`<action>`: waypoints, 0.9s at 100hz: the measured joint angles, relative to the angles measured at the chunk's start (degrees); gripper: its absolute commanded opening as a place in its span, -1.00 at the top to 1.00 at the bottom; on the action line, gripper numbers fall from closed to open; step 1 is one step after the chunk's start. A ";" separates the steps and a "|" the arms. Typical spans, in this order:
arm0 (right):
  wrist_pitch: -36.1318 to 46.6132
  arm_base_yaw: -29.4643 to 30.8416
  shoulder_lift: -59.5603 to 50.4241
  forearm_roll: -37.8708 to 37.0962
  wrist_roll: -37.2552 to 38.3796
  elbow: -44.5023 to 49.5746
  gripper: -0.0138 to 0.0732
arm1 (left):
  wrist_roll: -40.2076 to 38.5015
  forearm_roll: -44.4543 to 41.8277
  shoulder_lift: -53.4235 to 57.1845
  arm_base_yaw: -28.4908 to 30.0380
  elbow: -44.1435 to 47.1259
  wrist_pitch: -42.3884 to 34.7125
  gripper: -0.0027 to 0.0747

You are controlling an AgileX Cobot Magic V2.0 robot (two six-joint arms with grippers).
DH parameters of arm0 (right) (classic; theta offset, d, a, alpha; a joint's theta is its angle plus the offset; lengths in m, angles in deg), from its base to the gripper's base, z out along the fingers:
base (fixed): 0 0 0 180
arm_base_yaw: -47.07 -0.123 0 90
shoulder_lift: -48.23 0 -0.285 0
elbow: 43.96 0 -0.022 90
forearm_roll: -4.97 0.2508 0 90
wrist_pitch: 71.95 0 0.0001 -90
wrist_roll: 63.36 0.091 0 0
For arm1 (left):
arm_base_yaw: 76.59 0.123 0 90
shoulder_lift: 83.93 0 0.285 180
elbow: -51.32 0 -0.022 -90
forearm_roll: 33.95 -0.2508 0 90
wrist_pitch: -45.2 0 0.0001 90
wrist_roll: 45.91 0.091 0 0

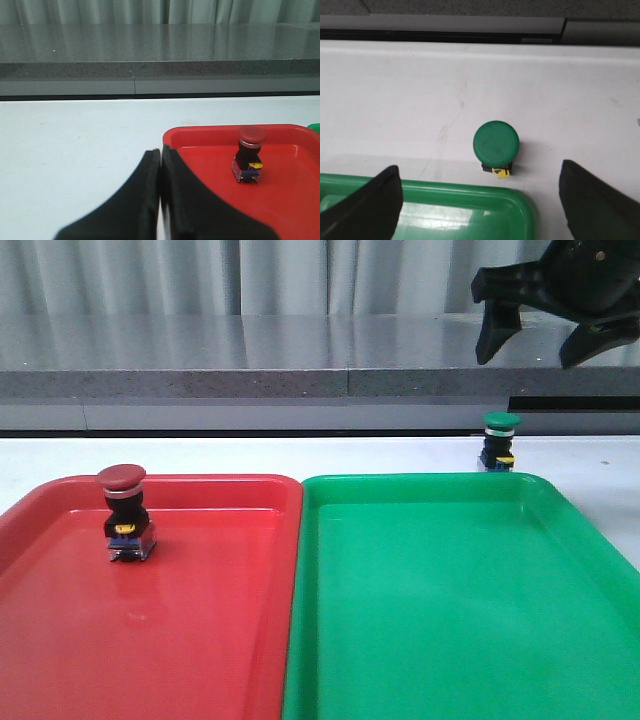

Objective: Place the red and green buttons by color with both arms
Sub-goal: 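Lower the right gripper over the green-capped button, then close the right gripper on the green button and lift it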

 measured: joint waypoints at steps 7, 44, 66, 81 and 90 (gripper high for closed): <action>-0.74 0.00 2.72 0.00 0.00 -2.51 -0.77 | 0.00 0.00 0.00 0.00 0.00 0.00 0.98; -1.07 0.00 12.11 -0.37 -0.12 -7.19 -0.77 | 0.00 0.00 0.00 0.00 0.00 0.00 0.98; -0.82 0.00 13.52 -0.47 -0.15 -7.19 -0.67 | 0.00 0.00 0.00 0.00 0.00 0.00 0.98; -0.22 0.00 13.64 -0.47 -0.15 -7.27 -0.23 | 0.00 0.00 0.00 0.00 0.00 0.00 0.98; 0.13 0.00 13.64 -0.47 -0.15 -7.27 -0.07 | 0.00 0.00 0.00 0.00 0.00 0.00 0.98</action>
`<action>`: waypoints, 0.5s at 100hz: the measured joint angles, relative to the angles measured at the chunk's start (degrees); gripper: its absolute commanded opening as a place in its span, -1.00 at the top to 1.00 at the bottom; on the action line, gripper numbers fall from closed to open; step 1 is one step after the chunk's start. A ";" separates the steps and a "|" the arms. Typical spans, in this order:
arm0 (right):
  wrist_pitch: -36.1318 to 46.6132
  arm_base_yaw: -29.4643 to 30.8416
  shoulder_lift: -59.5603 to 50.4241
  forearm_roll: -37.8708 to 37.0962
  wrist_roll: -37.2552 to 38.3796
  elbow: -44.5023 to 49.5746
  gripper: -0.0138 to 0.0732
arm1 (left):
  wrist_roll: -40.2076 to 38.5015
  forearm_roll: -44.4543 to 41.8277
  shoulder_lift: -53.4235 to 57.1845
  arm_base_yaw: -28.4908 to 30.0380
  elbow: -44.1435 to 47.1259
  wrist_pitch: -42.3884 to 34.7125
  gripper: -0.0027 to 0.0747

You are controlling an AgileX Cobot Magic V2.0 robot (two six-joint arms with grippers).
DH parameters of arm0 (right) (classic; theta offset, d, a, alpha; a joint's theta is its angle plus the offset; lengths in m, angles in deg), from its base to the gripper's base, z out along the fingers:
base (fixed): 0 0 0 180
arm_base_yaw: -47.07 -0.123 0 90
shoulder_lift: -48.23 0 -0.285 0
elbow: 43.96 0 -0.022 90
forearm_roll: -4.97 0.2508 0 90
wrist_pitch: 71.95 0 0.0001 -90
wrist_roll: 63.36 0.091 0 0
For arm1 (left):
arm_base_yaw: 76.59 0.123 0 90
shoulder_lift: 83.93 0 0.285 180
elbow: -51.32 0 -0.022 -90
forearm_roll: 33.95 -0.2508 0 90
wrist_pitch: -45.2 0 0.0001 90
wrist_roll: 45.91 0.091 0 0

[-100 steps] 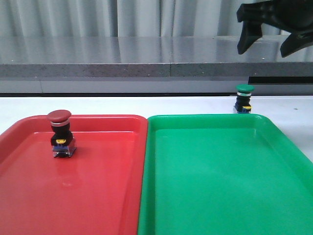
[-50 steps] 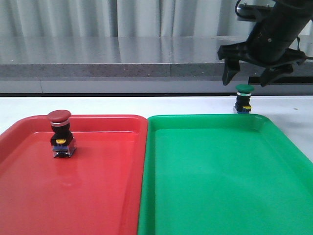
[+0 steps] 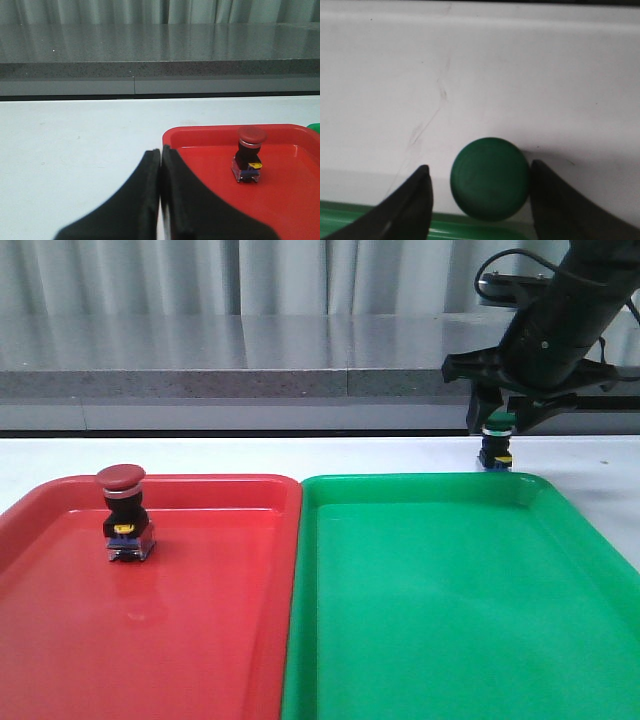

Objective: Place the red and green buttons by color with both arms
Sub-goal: 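Close the right gripper on the green button and lift it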

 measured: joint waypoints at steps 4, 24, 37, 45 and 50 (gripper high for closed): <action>0.10 0.00 0.00 0.00 0.00 0.00 -0.05 | 0.00 0.00 0.00 0.00 0.00 0.00 0.98; 0.44 0.00 0.00 0.00 0.00 0.00 -0.05 | 0.00 0.00 0.00 0.00 0.00 0.00 0.98; 0.33 0.00 0.00 0.00 -0.10 0.00 -0.05 | 0.00 0.00 0.00 0.00 0.00 0.00 0.98; -0.51 0.00 -0.51 0.00 -0.10 0.00 -0.05 | 0.00 0.00 0.00 0.00 0.00 0.00 0.98; -1.25 0.00 -1.32 -0.02 -0.10 0.00 -0.05 | 0.00 0.00 0.00 0.00 0.00 0.00 0.98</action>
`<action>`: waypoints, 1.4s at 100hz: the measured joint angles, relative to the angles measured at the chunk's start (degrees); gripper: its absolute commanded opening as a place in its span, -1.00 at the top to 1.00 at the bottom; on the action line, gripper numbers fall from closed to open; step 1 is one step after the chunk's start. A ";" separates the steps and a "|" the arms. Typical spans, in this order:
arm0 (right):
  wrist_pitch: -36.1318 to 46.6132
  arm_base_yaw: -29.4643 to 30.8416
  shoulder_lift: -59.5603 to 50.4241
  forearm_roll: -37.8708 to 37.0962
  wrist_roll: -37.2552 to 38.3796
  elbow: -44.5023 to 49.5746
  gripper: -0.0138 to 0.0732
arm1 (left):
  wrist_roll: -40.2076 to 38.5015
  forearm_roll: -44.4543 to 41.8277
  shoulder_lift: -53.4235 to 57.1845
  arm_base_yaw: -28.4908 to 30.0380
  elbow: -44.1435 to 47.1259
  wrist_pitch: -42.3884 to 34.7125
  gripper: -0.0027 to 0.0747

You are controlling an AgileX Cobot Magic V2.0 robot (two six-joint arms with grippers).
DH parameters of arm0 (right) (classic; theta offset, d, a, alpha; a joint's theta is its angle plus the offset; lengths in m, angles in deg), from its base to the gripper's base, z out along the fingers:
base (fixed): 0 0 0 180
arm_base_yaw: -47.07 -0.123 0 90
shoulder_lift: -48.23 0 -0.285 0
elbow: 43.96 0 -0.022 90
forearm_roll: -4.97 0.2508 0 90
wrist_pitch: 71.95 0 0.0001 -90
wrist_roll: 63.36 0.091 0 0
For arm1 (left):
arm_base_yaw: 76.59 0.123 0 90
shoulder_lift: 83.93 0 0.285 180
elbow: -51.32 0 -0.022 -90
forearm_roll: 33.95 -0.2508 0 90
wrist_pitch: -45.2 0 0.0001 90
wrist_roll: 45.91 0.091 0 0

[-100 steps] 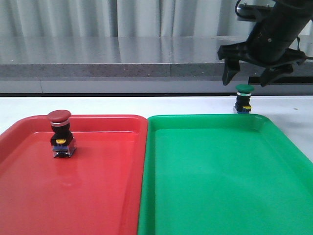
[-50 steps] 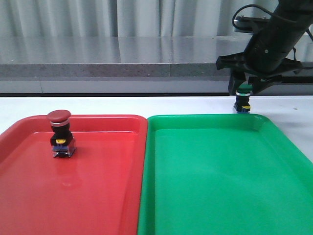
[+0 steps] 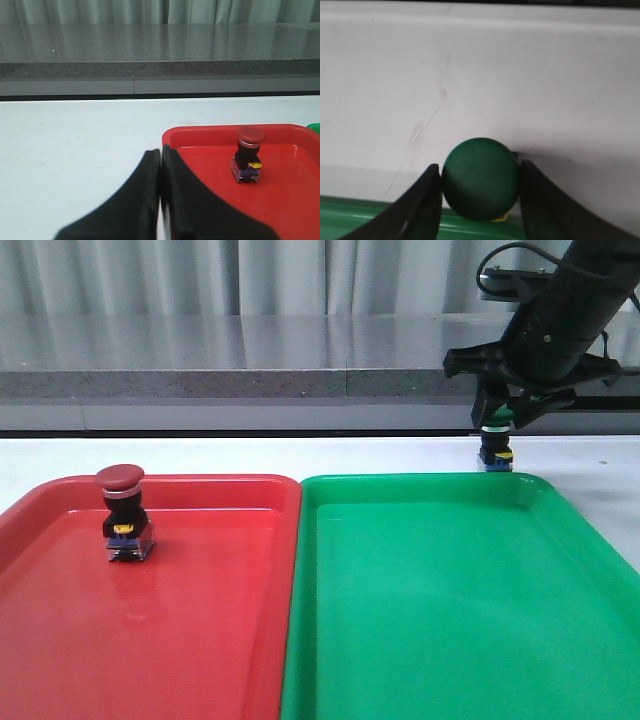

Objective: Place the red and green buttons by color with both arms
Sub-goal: 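Close the right gripper on the green button and lift it, then carry the green button toward the robot and lower it into the green tray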

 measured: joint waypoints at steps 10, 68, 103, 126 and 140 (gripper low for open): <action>-1.59 -0.15 -2.32 0.00 0.00 0.00 -0.05 | 0.00 0.00 0.00 0.00 0.00 0.00 0.98; -9.16 -7.81 -9.87 1.54 0.00 1.59 -0.05 | 0.00 0.00 0.00 0.00 0.00 0.00 0.98; 0.03 -11.54 -14.34 7.81 0.00 14.48 -0.05 | 0.00 0.00 0.00 0.00 0.00 0.00 0.98; 6.02 -11.73 -15.08 9.41 0.00 23.01 -0.05 | 0.00 0.00 0.00 0.00 0.00 0.00 0.98; 9.48 -11.73 -15.45 10.42 0.00 25.91 -0.05 | 0.00 0.00 0.00 0.00 0.00 0.00 0.98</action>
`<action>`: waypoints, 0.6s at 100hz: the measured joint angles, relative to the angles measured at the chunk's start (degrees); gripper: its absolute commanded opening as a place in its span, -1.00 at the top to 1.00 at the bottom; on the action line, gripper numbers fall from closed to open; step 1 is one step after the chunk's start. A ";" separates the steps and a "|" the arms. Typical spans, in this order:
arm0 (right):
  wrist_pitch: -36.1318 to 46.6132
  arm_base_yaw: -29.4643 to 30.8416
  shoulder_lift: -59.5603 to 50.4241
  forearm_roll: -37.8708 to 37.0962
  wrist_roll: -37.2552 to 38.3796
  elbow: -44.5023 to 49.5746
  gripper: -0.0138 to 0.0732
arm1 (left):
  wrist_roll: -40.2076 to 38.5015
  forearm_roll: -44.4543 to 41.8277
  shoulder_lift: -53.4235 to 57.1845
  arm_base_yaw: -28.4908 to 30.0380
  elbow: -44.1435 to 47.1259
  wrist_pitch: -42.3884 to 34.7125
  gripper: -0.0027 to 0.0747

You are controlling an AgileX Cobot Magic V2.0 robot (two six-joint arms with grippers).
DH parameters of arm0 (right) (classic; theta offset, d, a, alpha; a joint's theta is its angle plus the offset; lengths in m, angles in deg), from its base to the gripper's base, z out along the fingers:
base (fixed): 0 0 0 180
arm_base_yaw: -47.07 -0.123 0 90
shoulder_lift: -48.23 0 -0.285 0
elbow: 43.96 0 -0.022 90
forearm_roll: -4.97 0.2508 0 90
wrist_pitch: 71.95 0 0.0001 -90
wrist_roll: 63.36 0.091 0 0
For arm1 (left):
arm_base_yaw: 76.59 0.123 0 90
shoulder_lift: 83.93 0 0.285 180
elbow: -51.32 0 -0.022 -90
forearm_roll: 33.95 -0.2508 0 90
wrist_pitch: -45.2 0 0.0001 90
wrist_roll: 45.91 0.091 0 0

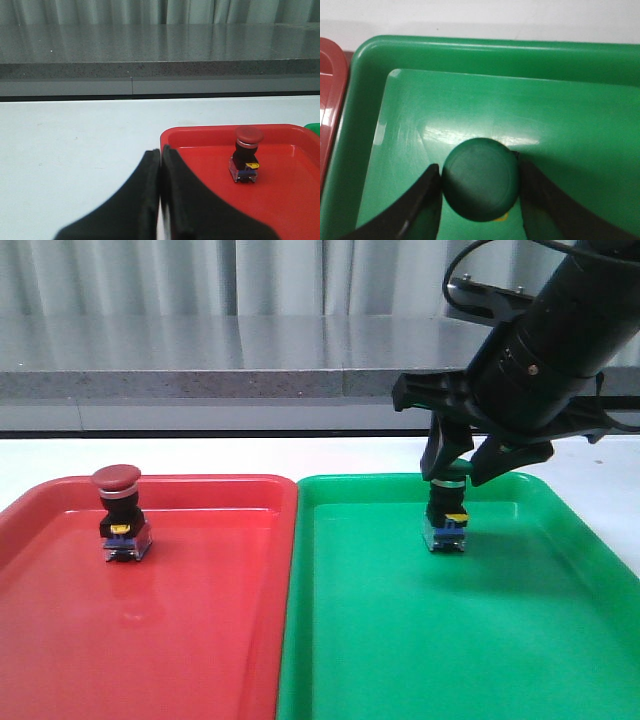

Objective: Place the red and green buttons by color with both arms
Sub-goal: 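Carry the green button toward the robot and lower it into the green tray, then open the right gripper and raise it away from the button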

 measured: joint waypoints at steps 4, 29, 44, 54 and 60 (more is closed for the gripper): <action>0.55 -0.04 -0.06 0.21 0.00 0.43 -0.05 | 0.00 0.00 0.00 0.00 0.00 0.00 0.98; 0.93 -0.13 -0.41 0.23 0.00 1.11 -0.29 | 0.00 0.00 0.00 0.00 0.00 0.00 0.98; 0.64 -0.13 -0.41 0.23 0.00 1.45 -0.75 | 0.00 0.00 0.00 0.00 0.00 0.00 0.98; 0.55 -0.13 -0.41 0.23 0.00 1.45 -0.84 | 0.00 0.00 0.00 0.00 0.00 0.00 0.98; 0.55 -0.13 -0.41 0.23 0.00 1.45 -0.83 | 0.00 0.00 0.00 0.00 0.00 0.00 0.98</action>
